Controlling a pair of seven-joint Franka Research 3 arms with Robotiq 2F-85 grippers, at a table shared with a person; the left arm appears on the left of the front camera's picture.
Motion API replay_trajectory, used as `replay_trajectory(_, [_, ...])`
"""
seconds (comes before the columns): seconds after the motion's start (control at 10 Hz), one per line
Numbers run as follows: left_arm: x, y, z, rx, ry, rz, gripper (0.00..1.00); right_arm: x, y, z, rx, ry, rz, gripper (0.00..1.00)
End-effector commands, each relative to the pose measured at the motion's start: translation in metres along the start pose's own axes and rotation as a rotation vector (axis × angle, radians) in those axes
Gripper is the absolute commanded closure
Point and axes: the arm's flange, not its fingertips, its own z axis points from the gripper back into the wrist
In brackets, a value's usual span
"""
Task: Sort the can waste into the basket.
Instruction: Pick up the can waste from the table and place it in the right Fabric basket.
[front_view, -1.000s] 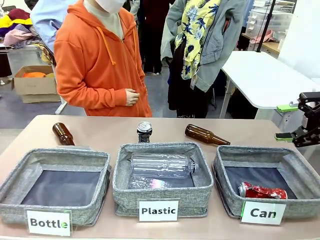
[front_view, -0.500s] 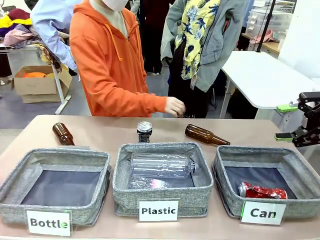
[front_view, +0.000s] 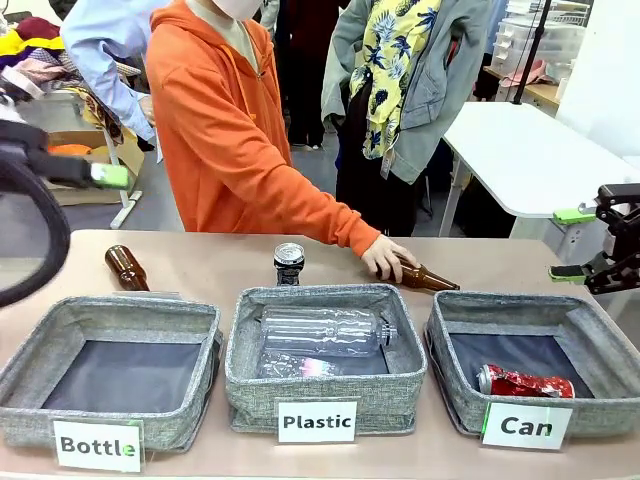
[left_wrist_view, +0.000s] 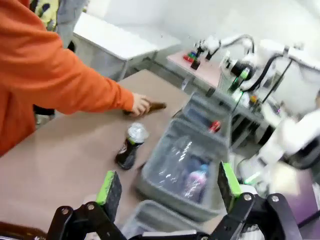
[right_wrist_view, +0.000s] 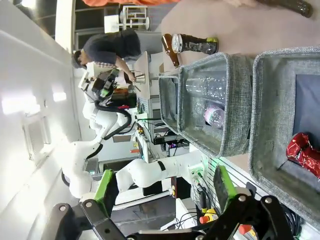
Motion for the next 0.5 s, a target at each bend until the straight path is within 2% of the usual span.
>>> replay_trajectory(0.0, [-0.019, 0.017, 0.006, 0.188, 0.083, -0.090, 0.00, 0.000, 0.000, 0.004, 0.000, 0.012, 0.020, 0.00])
replay_trajectory(0.1, [0.000, 0.000, 0.000, 0.000, 0.000, 0.000, 0.00, 0.000, 0.000, 0.004, 0.000, 0.012, 0.020, 0.00])
replay_trajectory(0.3, [0.000, 0.000, 0.000, 0.000, 0.000, 0.000, 0.00, 0.000, 0.000, 0.004, 0.000, 0.012, 0.020, 0.00])
replay_trajectory(0.4, [-0.013, 0.015, -0.003, 0.044, 0.046, -0.049, 0.00, 0.000, 0.000, 0.004, 0.000, 0.012, 0.020, 0.00])
